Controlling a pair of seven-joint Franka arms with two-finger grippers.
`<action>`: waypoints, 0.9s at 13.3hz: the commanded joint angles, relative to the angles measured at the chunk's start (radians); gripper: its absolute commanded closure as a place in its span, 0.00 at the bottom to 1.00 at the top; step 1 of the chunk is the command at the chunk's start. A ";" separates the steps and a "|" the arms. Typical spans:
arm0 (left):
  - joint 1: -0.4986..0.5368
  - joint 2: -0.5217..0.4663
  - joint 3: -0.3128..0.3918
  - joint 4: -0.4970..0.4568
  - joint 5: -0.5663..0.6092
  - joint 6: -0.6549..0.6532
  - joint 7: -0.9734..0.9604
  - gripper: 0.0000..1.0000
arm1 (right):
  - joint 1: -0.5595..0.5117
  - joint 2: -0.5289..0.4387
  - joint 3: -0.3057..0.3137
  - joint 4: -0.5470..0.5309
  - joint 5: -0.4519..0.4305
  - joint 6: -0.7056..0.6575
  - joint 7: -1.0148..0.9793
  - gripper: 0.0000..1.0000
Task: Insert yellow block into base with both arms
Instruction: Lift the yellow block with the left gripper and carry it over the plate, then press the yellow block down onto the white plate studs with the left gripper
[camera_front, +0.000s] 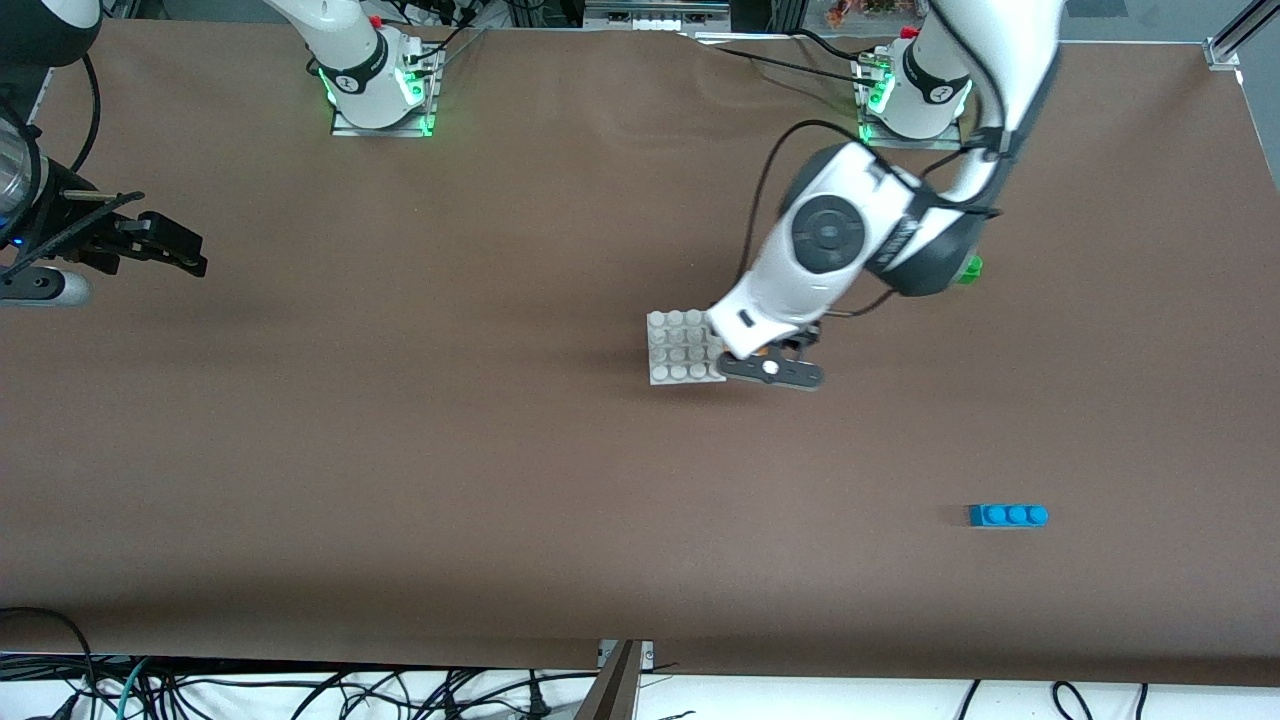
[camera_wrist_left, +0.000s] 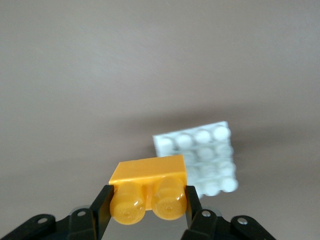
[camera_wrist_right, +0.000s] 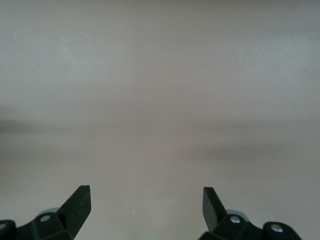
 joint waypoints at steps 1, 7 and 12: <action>-0.082 0.137 0.018 0.118 -0.002 -0.023 -0.121 0.60 | -0.003 -0.018 0.004 0.000 0.000 -0.013 -0.003 0.01; -0.110 0.211 0.015 0.116 -0.010 0.006 -0.155 0.55 | -0.003 -0.018 0.006 0.000 -0.002 -0.013 -0.003 0.01; -0.127 0.223 0.015 0.092 -0.013 0.055 -0.172 0.55 | -0.003 -0.018 0.012 0.000 -0.003 -0.010 -0.003 0.01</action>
